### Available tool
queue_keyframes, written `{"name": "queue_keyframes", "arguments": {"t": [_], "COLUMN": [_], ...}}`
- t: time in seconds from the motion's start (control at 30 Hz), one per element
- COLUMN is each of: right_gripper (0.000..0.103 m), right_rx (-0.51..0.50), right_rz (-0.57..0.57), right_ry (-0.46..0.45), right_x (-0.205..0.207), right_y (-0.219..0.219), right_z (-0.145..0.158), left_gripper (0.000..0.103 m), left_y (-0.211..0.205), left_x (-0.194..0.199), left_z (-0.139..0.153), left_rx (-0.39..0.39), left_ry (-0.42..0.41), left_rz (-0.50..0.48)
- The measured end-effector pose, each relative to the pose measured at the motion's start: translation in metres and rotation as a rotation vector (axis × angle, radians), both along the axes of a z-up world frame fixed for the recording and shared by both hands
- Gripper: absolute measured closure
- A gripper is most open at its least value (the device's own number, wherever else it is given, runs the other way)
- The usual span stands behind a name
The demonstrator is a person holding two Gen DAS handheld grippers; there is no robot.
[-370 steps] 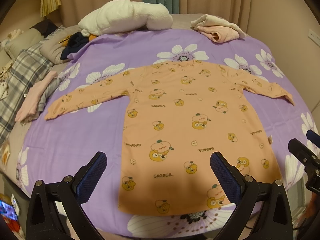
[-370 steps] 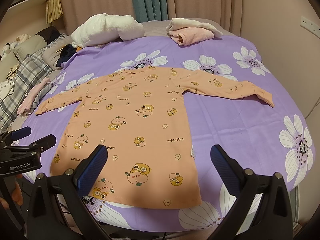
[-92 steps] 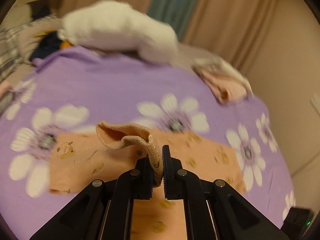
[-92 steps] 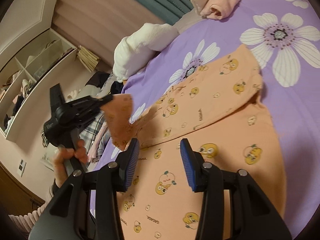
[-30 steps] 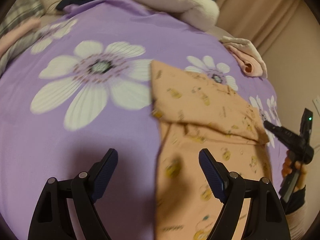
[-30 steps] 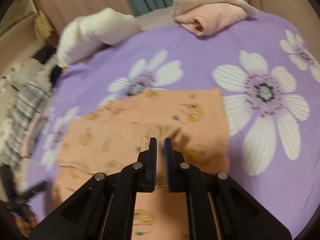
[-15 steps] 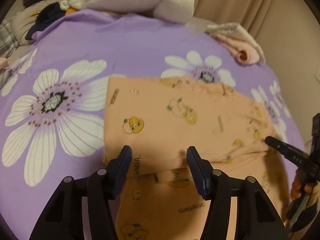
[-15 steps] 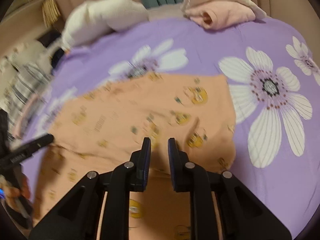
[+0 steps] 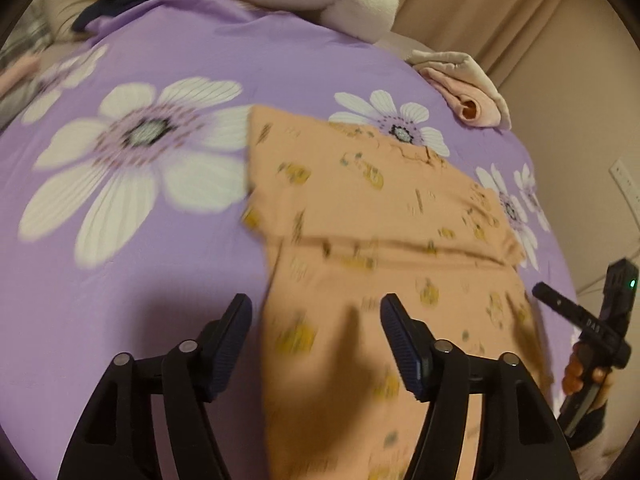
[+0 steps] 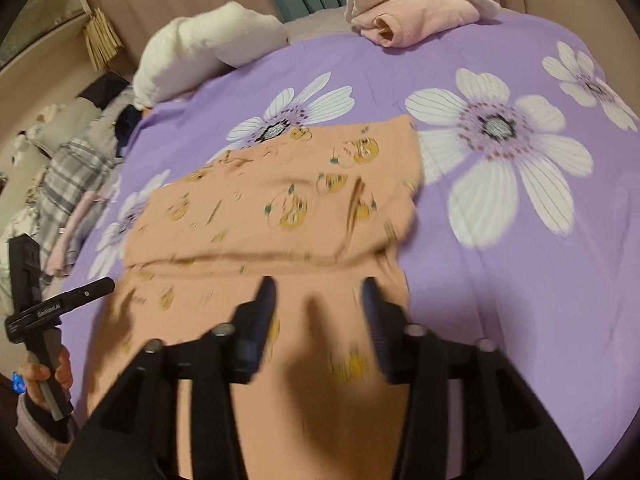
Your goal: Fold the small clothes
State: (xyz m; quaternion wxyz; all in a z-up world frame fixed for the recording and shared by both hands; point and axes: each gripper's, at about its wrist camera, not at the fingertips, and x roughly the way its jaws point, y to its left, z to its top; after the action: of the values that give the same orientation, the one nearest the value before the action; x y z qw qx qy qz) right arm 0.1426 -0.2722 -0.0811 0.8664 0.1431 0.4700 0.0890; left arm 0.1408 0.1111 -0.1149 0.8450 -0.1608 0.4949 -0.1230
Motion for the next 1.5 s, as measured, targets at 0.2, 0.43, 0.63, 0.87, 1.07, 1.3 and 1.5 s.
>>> {"name": "queue_keyframes", "arguments": {"t": [0.2,0.43,0.63,0.87,1.07,1.3,1.5], "right_gripper": [0.049,0.049,0.049,0.049,0.049,0.049,0.05], "right_rx": [0.045,0.132,0.238,0.378,0.417,0.452,0.439], "right_rz": [-0.072,-0.133,-0.116,-0.003,0.017,0.016,0.047], "right_ry": [0.034,0.07,0.085,0.13,0.119,0.113,0.123], "right_x": [-0.055,-0.101,-0.129,-0.16,-0.16,-0.138,-0.142], "right_y": [-0.024,-0.051,-0.051,-0.034,-0.022,-0.015,-0.013], "right_z": [-0.007,-0.015,-0.023,-0.031,-0.037,-0.04,-0.037], "left_gripper": [0.032,0.032,0.032,0.032,0.032,0.032,0.032], "left_y": [0.024,0.028,0.026,0.018,0.008,0.0,-0.007], "left_x": [-0.045,-0.076,-0.102,-0.123,-0.119,-0.101,-0.115], "left_z": [-0.007,-0.017,-0.019,-0.02,-0.022,-0.027,-0.027], "left_rx": [-0.139,-0.308,-0.387,-0.451,-0.49,-0.561,-0.535], "left_ry": [0.067,0.096,0.103,0.132,0.135,0.136,0.138], "left_rz": [0.03,0.02,-0.022,-0.08,-0.111,-0.099,-0.137]}}
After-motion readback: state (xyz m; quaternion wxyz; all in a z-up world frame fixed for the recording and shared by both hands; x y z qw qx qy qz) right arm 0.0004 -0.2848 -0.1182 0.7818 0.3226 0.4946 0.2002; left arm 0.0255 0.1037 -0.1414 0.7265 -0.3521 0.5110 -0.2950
